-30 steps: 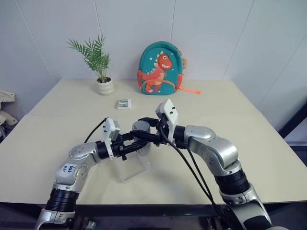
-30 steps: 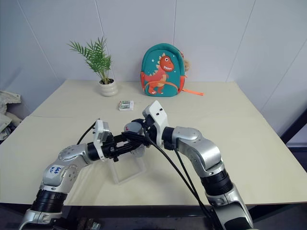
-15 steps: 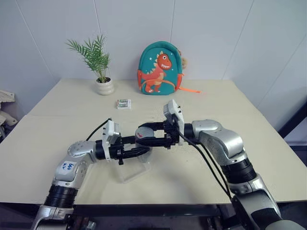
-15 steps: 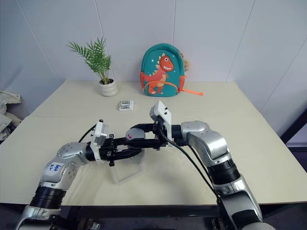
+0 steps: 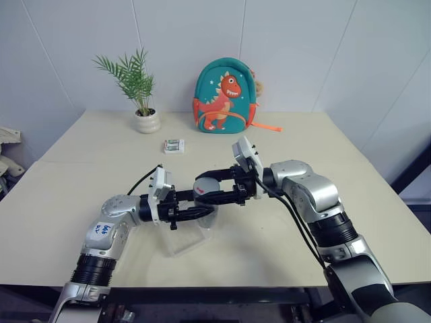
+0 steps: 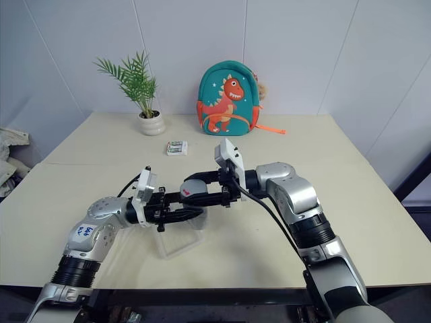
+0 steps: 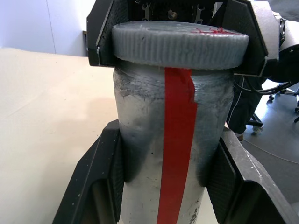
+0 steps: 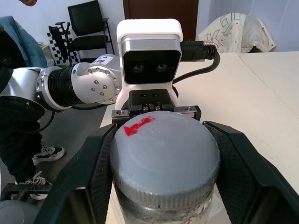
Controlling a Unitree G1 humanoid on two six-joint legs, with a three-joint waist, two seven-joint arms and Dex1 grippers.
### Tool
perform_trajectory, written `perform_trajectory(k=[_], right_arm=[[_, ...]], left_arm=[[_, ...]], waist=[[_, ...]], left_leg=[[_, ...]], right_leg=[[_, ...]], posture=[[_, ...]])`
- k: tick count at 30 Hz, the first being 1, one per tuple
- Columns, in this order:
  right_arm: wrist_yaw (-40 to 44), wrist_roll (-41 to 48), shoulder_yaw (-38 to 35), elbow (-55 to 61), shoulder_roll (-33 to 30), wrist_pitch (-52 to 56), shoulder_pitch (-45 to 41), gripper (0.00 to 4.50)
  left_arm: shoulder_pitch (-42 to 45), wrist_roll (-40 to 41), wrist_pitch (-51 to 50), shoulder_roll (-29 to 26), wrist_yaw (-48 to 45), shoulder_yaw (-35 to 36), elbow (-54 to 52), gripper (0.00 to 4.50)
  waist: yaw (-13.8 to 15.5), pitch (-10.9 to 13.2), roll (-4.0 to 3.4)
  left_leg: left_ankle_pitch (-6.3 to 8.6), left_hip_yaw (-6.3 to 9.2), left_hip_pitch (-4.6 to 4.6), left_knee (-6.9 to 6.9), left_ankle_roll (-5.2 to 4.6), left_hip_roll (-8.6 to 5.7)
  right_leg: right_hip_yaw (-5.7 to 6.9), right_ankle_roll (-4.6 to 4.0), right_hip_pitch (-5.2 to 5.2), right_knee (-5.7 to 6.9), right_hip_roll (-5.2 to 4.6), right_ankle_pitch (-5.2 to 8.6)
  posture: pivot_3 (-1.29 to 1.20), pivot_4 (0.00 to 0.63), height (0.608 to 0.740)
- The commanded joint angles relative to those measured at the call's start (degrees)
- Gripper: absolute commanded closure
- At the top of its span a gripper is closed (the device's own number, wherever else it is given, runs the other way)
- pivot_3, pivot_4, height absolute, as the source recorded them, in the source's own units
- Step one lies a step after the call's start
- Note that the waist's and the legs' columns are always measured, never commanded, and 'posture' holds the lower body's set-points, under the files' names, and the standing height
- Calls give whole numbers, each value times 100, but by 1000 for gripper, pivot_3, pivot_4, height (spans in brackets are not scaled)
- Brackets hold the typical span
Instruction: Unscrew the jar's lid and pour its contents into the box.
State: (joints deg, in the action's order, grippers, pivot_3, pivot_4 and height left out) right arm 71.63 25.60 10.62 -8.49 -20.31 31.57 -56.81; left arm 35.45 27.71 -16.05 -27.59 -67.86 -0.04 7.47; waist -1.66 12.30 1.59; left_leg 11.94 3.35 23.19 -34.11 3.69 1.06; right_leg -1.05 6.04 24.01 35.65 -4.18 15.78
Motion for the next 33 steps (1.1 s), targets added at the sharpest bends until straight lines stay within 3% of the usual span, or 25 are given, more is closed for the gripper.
perform_trajectory(k=[1,5,14,23,33], right_arm=[[-132,290,-188,472,67,196,-21,1191],[-249,443,-325,748,43,266,74,30],[-427,533,-434,1089,-226,282,285,30],[-1301,316,-245,1243,60,503,234,30],[-1500,236,-291,1098,57,415,295,30]], left_arm=[[100,-105,126,81,-79,-204,-144,2587],[82,-103,144,71,-90,-179,-144,2587],[31,-88,266,90,69,-33,-59,2587],[89,30,145,231,308,45,-23,2587],[71,130,312,354,28,47,-66,2587]], waist=[[3,0,0],[1,0,-1],[-5,0,-1],[3,0,-1],[3,0,-1]], left_leg=[[0,0,0,0,0,0],[0,0,1,0,0,0],[0,0,0,-4,0,-1],[0,0,0,-5,0,-1],[0,0,0,-7,0,-1]], right_leg=[[0,0,0,-1,0,0],[-1,0,0,0,0,0],[-2,0,0,2,0,0],[-3,0,0,4,0,0],[-3,1,0,6,0,-1]], posture=[[0,150,740],[0,150,740],[0,150,740],[0,150,740],[0,150,740]])
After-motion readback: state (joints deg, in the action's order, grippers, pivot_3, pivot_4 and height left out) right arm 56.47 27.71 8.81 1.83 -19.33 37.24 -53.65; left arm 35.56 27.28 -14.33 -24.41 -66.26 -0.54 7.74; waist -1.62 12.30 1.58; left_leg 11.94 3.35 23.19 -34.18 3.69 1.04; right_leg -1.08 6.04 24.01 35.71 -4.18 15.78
